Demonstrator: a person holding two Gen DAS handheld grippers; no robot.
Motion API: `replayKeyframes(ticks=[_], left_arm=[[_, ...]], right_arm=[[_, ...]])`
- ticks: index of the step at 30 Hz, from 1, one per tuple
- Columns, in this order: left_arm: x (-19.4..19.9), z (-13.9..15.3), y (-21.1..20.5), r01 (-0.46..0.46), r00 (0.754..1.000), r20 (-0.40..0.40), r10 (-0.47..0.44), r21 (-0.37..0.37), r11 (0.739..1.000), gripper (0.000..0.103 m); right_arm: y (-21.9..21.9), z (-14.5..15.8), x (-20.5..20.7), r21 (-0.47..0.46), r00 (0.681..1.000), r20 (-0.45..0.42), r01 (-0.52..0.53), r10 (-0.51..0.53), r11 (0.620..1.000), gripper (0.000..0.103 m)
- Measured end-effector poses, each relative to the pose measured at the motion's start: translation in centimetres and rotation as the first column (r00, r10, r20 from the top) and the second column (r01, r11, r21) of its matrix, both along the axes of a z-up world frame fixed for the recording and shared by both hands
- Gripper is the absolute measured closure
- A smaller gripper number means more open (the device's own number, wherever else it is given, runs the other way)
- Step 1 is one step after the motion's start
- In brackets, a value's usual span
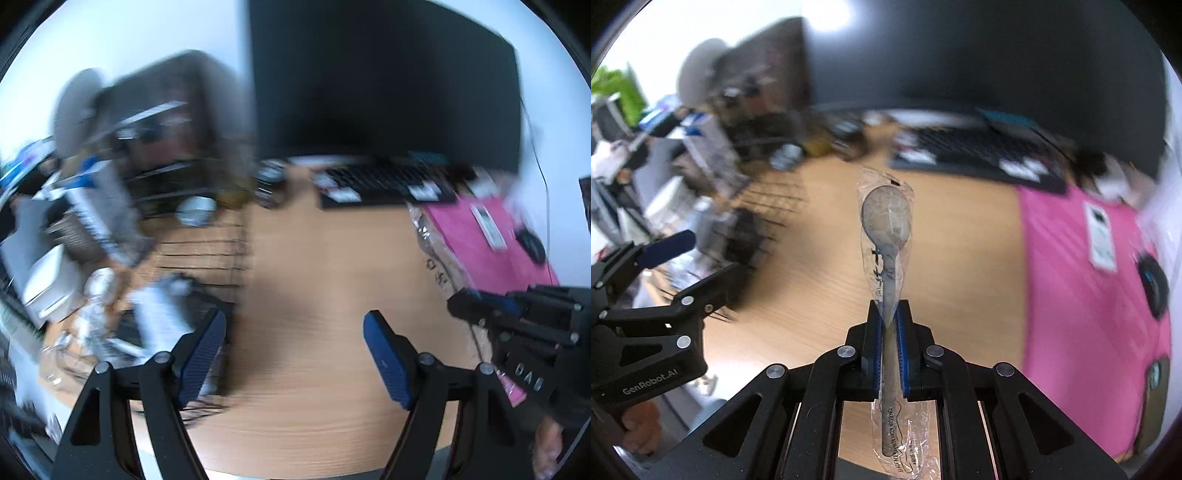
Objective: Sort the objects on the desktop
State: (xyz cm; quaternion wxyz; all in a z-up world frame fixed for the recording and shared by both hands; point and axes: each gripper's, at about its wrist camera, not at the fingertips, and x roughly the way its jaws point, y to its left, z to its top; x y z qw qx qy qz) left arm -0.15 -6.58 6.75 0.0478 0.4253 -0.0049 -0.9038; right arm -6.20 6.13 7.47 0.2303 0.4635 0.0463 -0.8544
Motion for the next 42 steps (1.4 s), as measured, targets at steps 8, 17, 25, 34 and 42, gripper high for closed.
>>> replayKeyframes(ticks=[8, 17, 25, 34, 42], left_arm=[[4.1, 1.1, -11.7, -0.302, 0.953, -0.009, 0.302, -0.011, 0.953, 0.019], [5.2, 0.0, -17.7, -0.366, 0.931, 0.003, 0.366, 0.009, 0.931, 0.019], [6.1, 0.0, -20.2, -0.393, 0.919, -0.005, 0.394, 0.052, 0.918, 0.019], [6.8, 0.6, -20.5, -0.412, 0.910, -0.019, 0.415, 0.087, 0.907, 0.019], [6.9, 1.2, -17.7, -0.373, 0.926, -0.023, 0.376, 0.083, 0.924, 0.019]], right_arm=[[-13.0, 3.3, -0.4, -0.089, 0.976, 0.009, -0.218, 0.219, 0.972, 0.095], [-22.3, 0.3, -2.7, -0.092, 0.953, 0.117, -0.269, 0.279, 0.959, 0.095], [-25.0, -0.5, -3.9, -0.122, 0.954, 0.142, -0.248, 0.264, 0.961, 0.089], [-22.9, 1.4, -2.4, -0.134, 0.964, 0.089, -0.237, 0.250, 0.962, 0.057], [-16.5, 3.8, 3.7, -0.106, 0.970, -0.107, -0.231, 0.220, 0.967, 0.038]])
